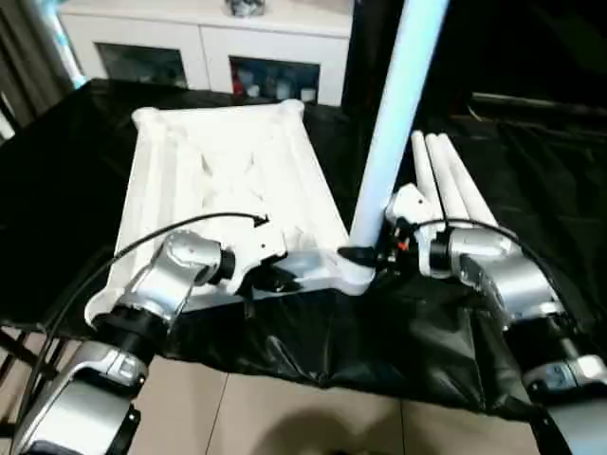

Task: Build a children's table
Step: Insert table leg to table base

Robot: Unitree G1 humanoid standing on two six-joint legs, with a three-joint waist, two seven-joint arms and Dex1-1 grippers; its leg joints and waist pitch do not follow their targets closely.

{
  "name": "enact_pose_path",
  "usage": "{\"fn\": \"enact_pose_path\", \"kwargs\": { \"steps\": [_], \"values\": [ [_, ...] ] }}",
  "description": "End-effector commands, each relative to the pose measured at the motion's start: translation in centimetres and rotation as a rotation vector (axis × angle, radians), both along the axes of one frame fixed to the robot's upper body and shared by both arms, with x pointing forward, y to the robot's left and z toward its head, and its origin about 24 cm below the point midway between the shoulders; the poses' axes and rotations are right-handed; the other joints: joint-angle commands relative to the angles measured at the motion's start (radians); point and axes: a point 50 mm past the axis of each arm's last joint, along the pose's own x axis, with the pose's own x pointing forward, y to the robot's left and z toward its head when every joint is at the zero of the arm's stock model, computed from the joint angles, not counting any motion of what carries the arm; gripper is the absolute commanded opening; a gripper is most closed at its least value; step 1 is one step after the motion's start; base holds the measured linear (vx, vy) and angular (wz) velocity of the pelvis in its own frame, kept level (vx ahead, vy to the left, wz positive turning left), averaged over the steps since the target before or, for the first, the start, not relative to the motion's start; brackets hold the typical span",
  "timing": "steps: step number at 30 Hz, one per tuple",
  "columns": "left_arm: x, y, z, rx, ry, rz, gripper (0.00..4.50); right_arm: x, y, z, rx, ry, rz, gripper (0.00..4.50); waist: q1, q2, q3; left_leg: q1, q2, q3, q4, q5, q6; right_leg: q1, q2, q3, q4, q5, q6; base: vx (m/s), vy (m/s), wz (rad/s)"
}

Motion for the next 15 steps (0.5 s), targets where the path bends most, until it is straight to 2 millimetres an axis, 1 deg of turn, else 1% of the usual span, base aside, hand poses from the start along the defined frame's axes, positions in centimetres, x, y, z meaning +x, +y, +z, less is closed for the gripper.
{"fn": "enact_pose_path", "kwargs": {
  "steps": [1,2,3,4,5,6,7,8,9,10,12,13,14,15],
  "values": [
    [1.1,-1.0,2.9,-0.078,-0.115,-0.03,0.0,-3.1,1.6,-4.9,-0.087,0.231,0.154,1.86,0.005,-0.001,-0.061,-0.019,0.026,0.003,-0.063,-0.016,0.122,0.078,-0.072,0.077,-0.066,-0.201,-0.169,0.0,0.0,0.0],
    [1.2,-0.5,3.2,-0.092,-0.1,-0.056,0.0,-4.1,2.0,-5.2,-0.07,0.264,0.218,1.86,0.01,0.001,-0.058,-0.017,0.023,0.004,-0.065,-0.037,0.107,0.077,-0.067,0.076,-0.074,-0.239,-0.149,0.0,0.0,0.0],
    [1.3,-0.5,3.2,-0.092,-0.099,-0.058,0.0,-4.1,2.0,-5.2,-0.069,0.265,0.22,1.86,0.012,0.003,-0.056,-0.012,0.027,0.004,-0.069,-0.066,0.093,0.074,-0.068,0.077,-0.077,-0.266,-0.138,0.0,0.0,0.0],
    [1.3,-0.4,3.3,-0.091,-0.097,-0.068,0.0,-4.3,2.1,-5.2,-0.064,0.271,0.231,1.86,0.012,0.003,-0.055,-0.012,0.025,0.005,-0.069,-0.077,0.088,0.074,-0.066,0.076,-0.079,-0.283,-0.131,0.0,0.0,0.0],
    [1.3,-0.3,3.3,-0.091,-0.091,-0.079,0.0,-4.4,2.1,-5.1,-0.061,0.274,0.234,1.86,0.012,0.003,-0.053,-0.009,0.027,0.003,-0.073,-0.1,0.076,0.073,-0.066,0.076,-0.082,-0.308,-0.126,0.0,0.0,0.0],
    [1.3,-0.1,3.4,-0.09,-0.085,-0.093,0.0,-4.4,2.2,-5.0,-0.049,0.277,0.238,1.86,0.012,0.009,-0.054,-0.006,0.029,0.002,-0.074,-0.112,0.063,0.072,-0.068,0.077,-0.082,-0.312,-0.129,0.0,0.0,0.0],
    [1.4,-0.1,3.5,-0.092,-0.083,-0.095,0.0,-4.3,2.2,-5.1,-0.046,0.278,0.236,1.86,0.011,0.006,-0.054,-0.006,0.028,0.002,-0.075,-0.119,0.057,0.074,-0.067,0.078,-0.083,-0.313,-0.129,0.0,0.0,0.0],
    [1.4,-0.1,3.5,-0.092,-0.082,-0.094,0.0,-4.3,2.2,-5.1,-0.045,0.277,0.234,1.86,0.011,0.006,-0.055,-0.008,0.028,0.002,-0.075,-0.117,0.057,0.075,-0.067,0.078,-0.082,-0.308,-0.132,0.0,0.0,0.0],
    [1.4,-0.1,3.6,-0.093,-0.081,-0.093,0.0,-4.3,2.2,-5.1,-0.044,0.274,0.227,1.86,0.011,0.01,-0.055,-0.008,0.028,0.002,-0.076,-0.113,0.054,0.076,-0.067,0.078,-0.081,-0.301,-0.134,0.0,0.0,0.0],
    [1.5,0.0,3.6,-0.089,-0.085,-0.09,0.0,-4.1,2.1,-5.2,-0.04,0.271,0.206,1.86,0.01,0.007,-0.056,-0.01,0.029,0.001,-0.076,-0.108,0.051,0.076,-0.066,0.079,-0.079,-0.285,-0.139,0.0,0.0,0.0],
    [1.6,0.0,3.7,-0.087,-0.087,-0.087,0.0,-4.0,1.9,-5.4,-0.033,0.269,0.186,1.86,0.01,0.006,-0.057,-0.014,0.026,0.002,-0.074,-0.099,0.052,0.081,-0.068,0.079,-0.077,-0.274,-0.143,0.0,0.0,0.0],
    [1.6,0.0,3.7,-0.088,-0.088,-0.085,0.0,-3.9,1.8,-5.5,-0.031,0.267,0.175,1.86,0.01,0.006,-0.056,-0.013,0.027,0.001,-0.075,-0.099,0.051,0.08,-0.068,0.079,-0.077,-0.277,-0.142,0.0,0.0,0.0],
    [1.7,0.0,3.7,-0.089,-0.089,-0.083,0.0,-3.9,1.7,-5.6,-0.027,0.27,0.162,1.86,0.012,0.018,-0.056,-0.013,0.025,0.0,-0.075,-0.101,0.049,0.081,-0.069,0.078,-0.078,-0.283,-0.141,0.0,0.0,0.0],
    [1.7,0.1,3.6,-0.09,-0.088,-0.081,0.0,-3.8,1.4,-5.8,-0.023,0.272,0.142,1.86,0.009,0.013,-0.056,-0.014,0.025,0.002,-0.074,-0.104,0.05,0.08,-0.067,0.077,-0.082,-0.287,-0.138,0.0,0.0,0.0]
  ]
}}
